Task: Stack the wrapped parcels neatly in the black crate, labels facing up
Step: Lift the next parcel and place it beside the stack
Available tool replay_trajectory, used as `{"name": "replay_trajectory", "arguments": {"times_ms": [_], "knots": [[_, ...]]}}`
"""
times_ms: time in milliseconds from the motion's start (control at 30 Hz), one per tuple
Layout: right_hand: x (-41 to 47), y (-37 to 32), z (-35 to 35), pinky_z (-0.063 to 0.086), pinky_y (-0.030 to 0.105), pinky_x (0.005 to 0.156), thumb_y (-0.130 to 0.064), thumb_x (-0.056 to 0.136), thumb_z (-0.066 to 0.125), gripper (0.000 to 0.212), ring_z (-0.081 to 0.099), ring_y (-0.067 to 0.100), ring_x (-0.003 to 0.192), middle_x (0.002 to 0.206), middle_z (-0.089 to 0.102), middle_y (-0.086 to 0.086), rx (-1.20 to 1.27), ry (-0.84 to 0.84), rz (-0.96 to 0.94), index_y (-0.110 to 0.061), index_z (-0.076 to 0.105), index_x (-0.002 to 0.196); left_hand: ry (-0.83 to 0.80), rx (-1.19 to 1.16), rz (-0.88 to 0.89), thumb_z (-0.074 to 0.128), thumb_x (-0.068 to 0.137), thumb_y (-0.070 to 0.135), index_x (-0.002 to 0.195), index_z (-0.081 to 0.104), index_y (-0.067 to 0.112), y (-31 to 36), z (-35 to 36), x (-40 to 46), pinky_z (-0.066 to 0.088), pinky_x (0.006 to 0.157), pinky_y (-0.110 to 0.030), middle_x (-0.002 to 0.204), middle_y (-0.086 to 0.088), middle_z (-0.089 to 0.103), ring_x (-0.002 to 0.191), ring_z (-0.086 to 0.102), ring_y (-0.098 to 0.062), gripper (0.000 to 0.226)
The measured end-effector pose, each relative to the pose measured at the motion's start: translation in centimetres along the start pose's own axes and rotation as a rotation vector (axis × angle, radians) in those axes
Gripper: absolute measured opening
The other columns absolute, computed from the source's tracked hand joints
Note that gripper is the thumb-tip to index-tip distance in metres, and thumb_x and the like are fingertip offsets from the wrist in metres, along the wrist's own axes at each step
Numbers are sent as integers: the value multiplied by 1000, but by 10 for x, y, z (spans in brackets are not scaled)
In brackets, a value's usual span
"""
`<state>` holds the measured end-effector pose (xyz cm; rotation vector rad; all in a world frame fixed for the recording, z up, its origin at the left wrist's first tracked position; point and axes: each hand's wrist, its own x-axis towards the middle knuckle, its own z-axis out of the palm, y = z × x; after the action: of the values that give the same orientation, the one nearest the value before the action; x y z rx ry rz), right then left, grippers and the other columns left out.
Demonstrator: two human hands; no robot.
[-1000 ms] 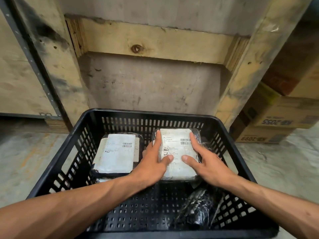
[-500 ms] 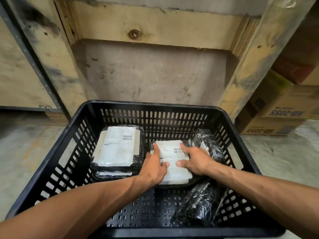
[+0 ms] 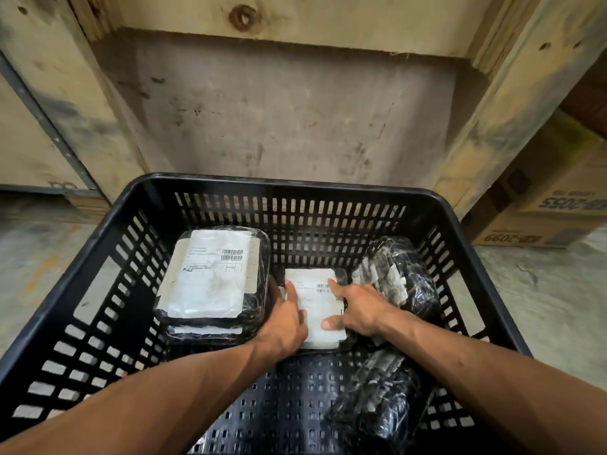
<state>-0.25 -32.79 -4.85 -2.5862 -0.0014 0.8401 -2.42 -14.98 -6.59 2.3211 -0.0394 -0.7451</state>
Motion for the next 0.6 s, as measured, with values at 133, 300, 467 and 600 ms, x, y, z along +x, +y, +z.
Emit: {"name": "replay_trajectory", "arguments": {"times_ms": [133, 300, 467, 600], "knots": [[2, 0, 3, 24, 45, 128, -45, 90, 78, 103, 24, 29, 158, 171, 29, 9, 2, -10, 13, -26, 13, 168, 10, 84, -46, 38, 108, 8, 160, -16, 5, 5, 0, 3, -6, 124, -31, 157, -18, -43, 153, -24, -29, 75], [0, -2, 8, 21, 46, 129, -43, 93, 75, 100, 20, 28, 160, 173, 24, 9, 9, -17, 43, -29, 9, 168, 19, 115, -102, 38, 110, 11, 160, -16, 5, 10, -2, 5, -1, 126, -33, 160, -19, -38, 156, -15, -30, 73], [2, -8, 9, 22, 47, 129, -42, 94, 74, 100, 23, 31, 159, 173, 21, 13, 32, -21, 57, -28, 8, 168, 34, 141, -134, 41, 107, 4, 158, -18, -2, 12, -3, 7, 2, 126, -33, 160, -21, -37, 156, -16, -29, 78], [3, -9, 10, 20, 45, 128, -44, 94, 73, 101, 21, 32, 159, 171, 24, 15, 34, -21, 36, -25, 7, 168, 44, 153, -139, 44, 103, -3, 157, -20, 0, 9, 0, 8, 6, 127, -34, 159, -18, -40, 157, -11, -26, 84]]}}
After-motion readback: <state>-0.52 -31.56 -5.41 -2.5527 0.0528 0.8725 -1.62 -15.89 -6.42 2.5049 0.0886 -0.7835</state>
